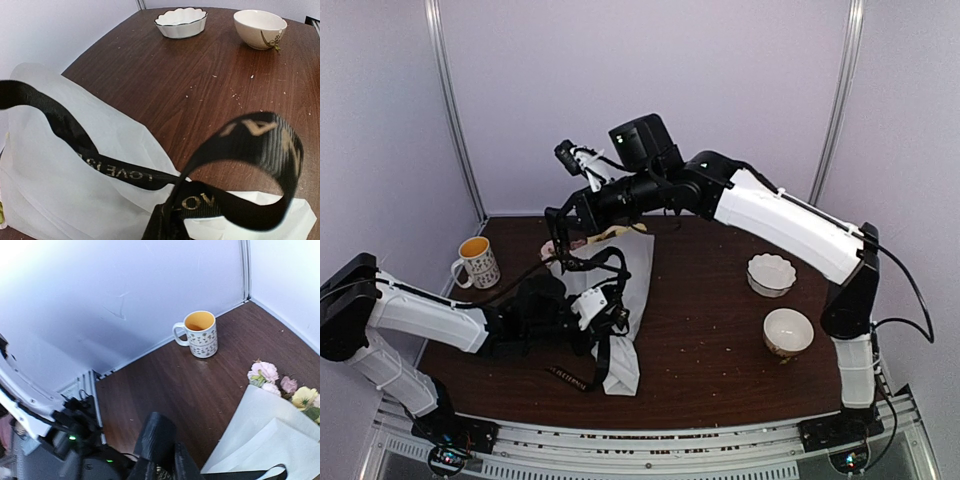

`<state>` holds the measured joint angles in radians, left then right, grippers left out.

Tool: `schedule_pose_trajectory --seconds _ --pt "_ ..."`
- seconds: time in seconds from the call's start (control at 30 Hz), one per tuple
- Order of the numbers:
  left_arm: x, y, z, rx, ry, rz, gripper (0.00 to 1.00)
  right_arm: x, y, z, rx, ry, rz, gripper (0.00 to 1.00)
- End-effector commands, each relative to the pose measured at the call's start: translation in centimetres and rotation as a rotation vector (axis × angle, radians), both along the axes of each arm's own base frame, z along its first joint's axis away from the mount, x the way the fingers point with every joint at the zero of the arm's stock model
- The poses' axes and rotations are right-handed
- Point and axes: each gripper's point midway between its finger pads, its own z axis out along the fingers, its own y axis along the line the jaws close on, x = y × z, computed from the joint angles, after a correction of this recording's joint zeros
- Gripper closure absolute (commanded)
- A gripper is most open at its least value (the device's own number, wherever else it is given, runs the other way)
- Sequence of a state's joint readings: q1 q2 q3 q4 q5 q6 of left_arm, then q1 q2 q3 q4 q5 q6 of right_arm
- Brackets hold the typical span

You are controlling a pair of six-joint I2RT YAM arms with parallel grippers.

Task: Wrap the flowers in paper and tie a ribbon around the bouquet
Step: Place the right side of the half-tied ribbon at the center of the board.

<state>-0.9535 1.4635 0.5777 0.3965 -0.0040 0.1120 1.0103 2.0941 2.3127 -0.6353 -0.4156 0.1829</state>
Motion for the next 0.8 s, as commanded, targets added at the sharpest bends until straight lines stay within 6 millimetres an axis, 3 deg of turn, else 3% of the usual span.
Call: schedule_pose_trajectory --seconds 0.0,0.2,0.3,0.47,0.63,0.77 --pt "-0.2 -0.7 2.0 -0.050 -0.060 -0.019 1.00 2.6 -0.3 -0.2 0.005 0.000 -0.121 0.80" --pt "-0.3 -1.1 2.4 -0.056 -0.069 -0.028 1.00 4.6 -1.5 -1.7 -0.052 0.000 -0.190 0.40" --pt "-0.5 -1.2 2.6 -0.075 -0.064 -0.035 1.00 5.5 -2.9 -2.0 -0.084 0.004 -0.211 0.27" --pt "-0.6 -1.4 3.1 -0.136 -0.052 -0.027 1.00 5.7 -5.9 -2.0 -0.136 -0.047 -0.193 0.25" --pt "-0.7 -1.9 2.8 -0.163 -0.016 -0.036 1.00 3.3 -9.2 -4.0 -0.047 -0.019 -0.055 0.27" --pt "-0.8 -1.7 2.7 -0.174 -0.018 -0.028 1.00 0.2 -10.8 -7.2 0.005 -0.025 0.059 0.34"
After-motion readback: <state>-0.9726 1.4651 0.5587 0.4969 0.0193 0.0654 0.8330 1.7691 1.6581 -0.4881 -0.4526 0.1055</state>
